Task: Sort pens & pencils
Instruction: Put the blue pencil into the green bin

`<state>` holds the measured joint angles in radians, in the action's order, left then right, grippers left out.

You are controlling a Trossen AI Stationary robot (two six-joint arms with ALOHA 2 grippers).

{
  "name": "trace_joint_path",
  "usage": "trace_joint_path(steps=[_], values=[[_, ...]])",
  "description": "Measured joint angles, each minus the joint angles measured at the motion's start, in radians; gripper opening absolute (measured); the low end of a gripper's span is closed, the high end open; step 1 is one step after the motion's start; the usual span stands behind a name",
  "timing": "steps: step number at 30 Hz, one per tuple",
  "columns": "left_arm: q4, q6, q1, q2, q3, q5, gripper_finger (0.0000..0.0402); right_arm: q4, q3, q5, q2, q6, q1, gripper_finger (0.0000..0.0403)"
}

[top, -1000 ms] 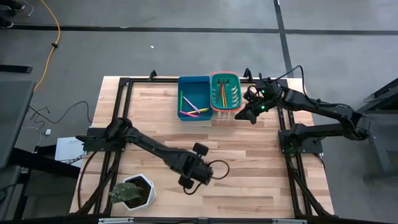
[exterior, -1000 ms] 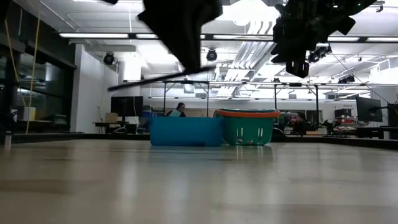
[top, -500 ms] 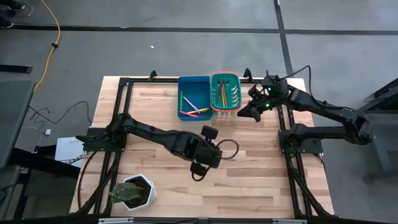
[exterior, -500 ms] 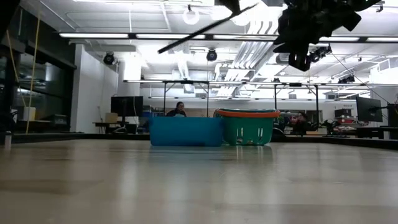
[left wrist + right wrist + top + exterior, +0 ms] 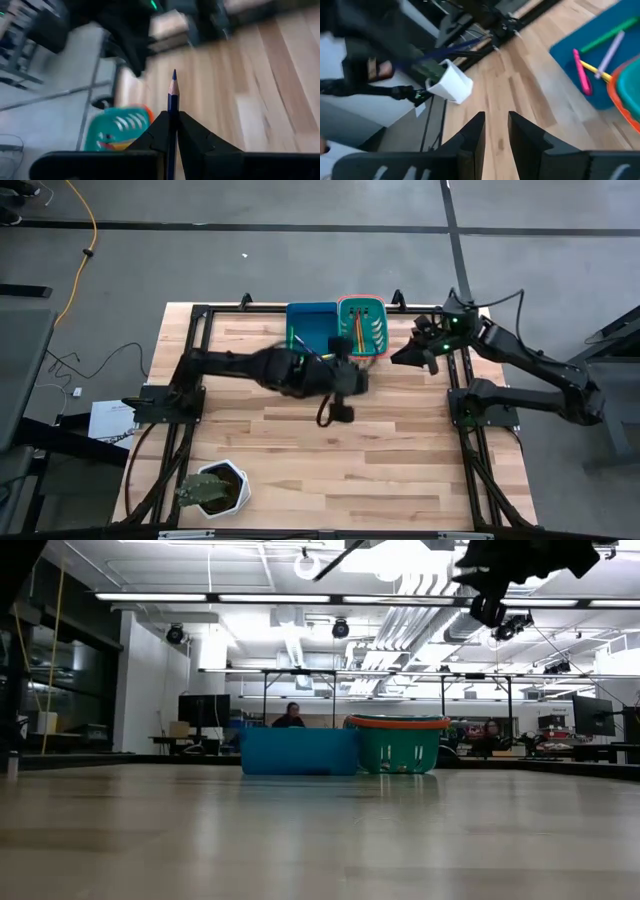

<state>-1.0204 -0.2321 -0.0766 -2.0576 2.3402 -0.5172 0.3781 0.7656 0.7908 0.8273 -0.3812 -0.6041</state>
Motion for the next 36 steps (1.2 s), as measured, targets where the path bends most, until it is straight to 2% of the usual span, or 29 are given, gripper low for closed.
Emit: trace_joint_path(steps=[4, 9, 14, 17, 26, 36], values=[[0.113, 0.003, 0.046, 0.02, 0.016, 0.0, 0.0017, -0.028, 0.0, 0.03, -0.046, 0.017, -0.001, 0.0075], [0.318, 0.017, 0.098, 0.021, 0.015, 0.035, 0.0017, -0.154, 0.0, 0.032, -0.103, 0.03, 0.005, 0.0075], [0.444, 0.076, 0.145, 0.021, 0.016, 0.082, 0.0017, -0.288, 0.0, 0.03, -0.131, 0.048, -0.005, 0.0075], [0.499, 0.099, 0.165, 0.021, 0.016, 0.087, 0.0017, -0.291, 0.0, 0.029, -0.136, 0.059, -0.005, 0.0075], [0.569, 0.18, 0.189, 0.021, 0.016, 0.113, 0.0017, -0.293, 0.0, -0.044, -0.105, 0.175, -0.005, 0.0079], [0.603, 0.217, 0.188, 0.021, 0.015, 0.14, 0.0017, -0.382, 0.0, -0.073, -0.038, 0.206, -0.003, 0.0116]])
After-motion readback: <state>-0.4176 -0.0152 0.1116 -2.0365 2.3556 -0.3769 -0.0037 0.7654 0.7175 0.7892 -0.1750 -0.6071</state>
